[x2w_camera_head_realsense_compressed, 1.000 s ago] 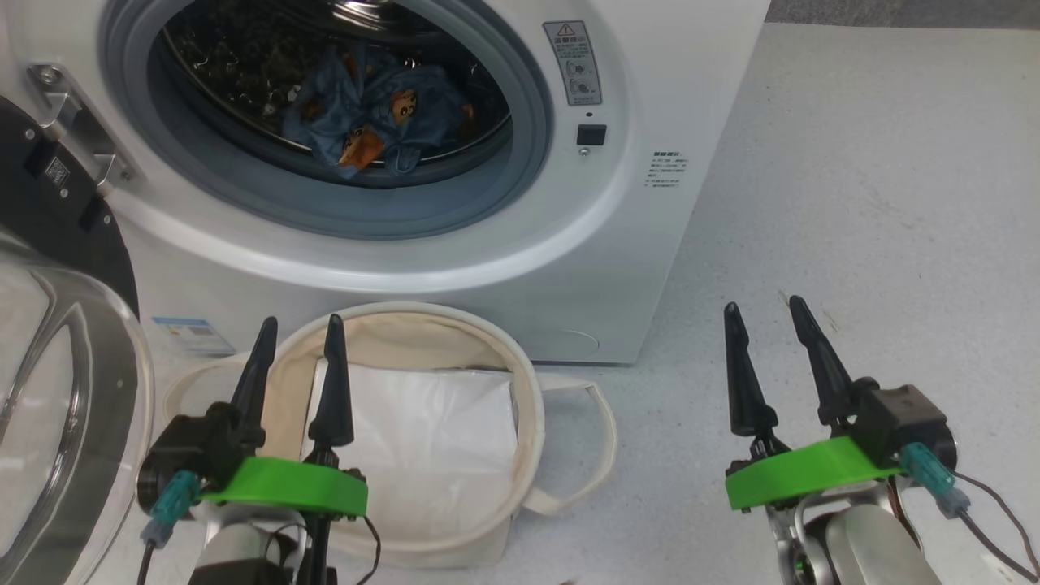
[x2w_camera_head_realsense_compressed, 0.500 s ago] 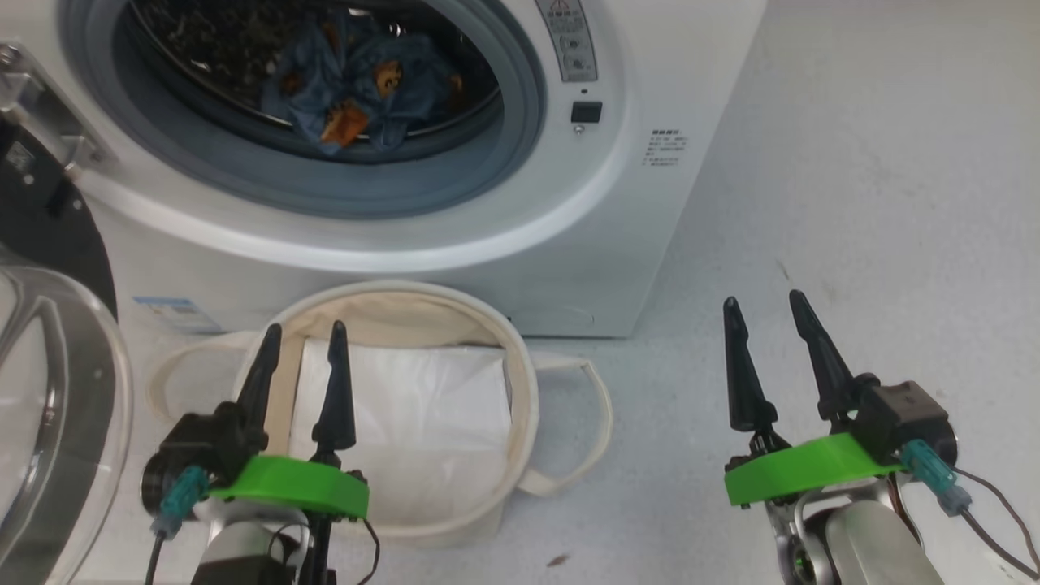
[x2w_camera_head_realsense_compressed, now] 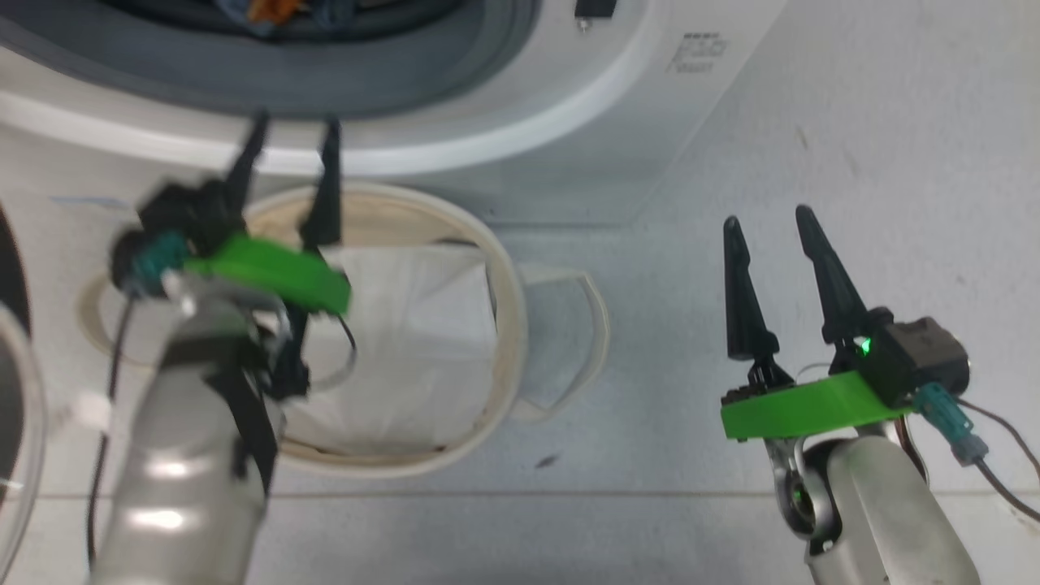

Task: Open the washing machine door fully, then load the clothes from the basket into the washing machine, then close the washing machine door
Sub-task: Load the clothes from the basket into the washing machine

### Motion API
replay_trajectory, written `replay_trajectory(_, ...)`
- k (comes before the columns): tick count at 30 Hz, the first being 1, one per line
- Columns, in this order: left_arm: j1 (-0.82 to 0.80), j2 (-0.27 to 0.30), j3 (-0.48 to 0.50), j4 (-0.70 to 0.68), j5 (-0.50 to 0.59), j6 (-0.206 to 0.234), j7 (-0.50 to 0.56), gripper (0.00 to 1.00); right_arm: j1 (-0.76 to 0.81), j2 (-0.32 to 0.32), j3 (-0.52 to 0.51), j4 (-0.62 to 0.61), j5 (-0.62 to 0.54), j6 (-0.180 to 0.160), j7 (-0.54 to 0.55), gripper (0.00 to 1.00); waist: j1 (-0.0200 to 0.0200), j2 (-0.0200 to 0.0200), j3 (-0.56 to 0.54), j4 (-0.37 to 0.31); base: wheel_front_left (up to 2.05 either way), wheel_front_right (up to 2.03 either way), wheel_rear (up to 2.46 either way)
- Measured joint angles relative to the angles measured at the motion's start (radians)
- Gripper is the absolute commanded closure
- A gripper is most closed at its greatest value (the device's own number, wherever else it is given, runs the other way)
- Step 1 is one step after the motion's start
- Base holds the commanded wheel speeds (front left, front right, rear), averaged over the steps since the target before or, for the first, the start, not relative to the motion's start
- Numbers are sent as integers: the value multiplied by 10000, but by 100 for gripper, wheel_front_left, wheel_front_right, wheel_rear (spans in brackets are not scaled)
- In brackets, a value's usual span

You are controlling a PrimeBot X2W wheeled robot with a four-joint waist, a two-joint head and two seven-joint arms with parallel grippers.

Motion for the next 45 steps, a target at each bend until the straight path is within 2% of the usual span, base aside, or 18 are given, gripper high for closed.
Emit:
replay_trajectory(4, -1531, 234, 138, 1097, 12, 36, 0, 0, -297, 0, 61, -59, 4, 0, 0, 0, 0, 0, 694, -176, 0, 0, 0)
replay_trajectory(11, -3621, 677, 600, 3267, 19, 1055, 4, 0, -623, -2, 146, -144, 119, 0, 0, 0, 0, 0, 1468, -552, 0, 0, 0)
replay_trajectory(13, -4130, 807, 662, 3825, 73, 1229, 17, 0, -736, -2, 203, -178, 173, 0, 0, 0, 1, 0, 1627, -648, 0, 0, 0)
replay_trajectory(18, -5160, 869, 677, 4535, 73, 1183, 54, 0, -968, -2, 236, -284, 293, 0, 0, 0, 1, 0, 1949, -803, 0, 0, 0)
replay_trajectory(22, -6015, 813, 686, 5097, -58, 746, 134, 0, -1116, -2, 232, -297, 293, 0, 0, 0, 1, 0, 2239, -894, 0, 0, 0)
replay_trajectory(23, -6172, 784, 702, 5269, -123, 688, 242, 96, -1116, -2, 232, -297, 293, 0, 0, 0, 1, 0, 2297, -906, 0, 0, 0)
replay_trajectory(24, -6319, 740, 765, 5450, -238, 568, 389, 100, -1117, -2, 234, -307, 295, 0, 0, 0, 1, 0, 2361, -920, 0, 0, 0)
replay_trajectory(28, -6538, 531, 1145, 6107, -828, 339, 752, 100, -1232, 0, 263, -357, 357, 0, 0, 0, 1, 0, 2597, -1005, 0, 0, 0)
replay_trajectory(32, -6766, 418, 1442, 6126, -1214, 301, 408, 100, -1469, -13, 270, -499, 370, 0, 0, 0, -1, 1, 2858, -1132, 0, 0, 0)
replay_trajectory(36, -7175, 249, 1492, 6126, -1333, 571, -25, 100, -1513, -2, 368, -548, 374, 2, 0, 0, -1, 1, 3128, -1286, 0, 0, 0)
replay_trajectory(38, -7275, 245, 1492, 6063, -1321, 934, -182, 100, -1518, -17, 314, -566, 451, 0, 0, 0, -1, 1, 3238, -1365, 0, 0, 0)
replay_trajectory(41, -7270, 286, 1463, 5795, -1137, 1147, -190, 100, -1516, -17, 303, -566, 454, 0, 0, 0, -1, 1, 3326, -1444, 0, 0, 0)
replay_trajectory(45, -6923, 362, 1417, 5198, -861, 1166, -155, 100, -1516, -17, 274, -570, 512, 2, 0, 0, 0, 0, 3295, -1445, 0, 0, 0)
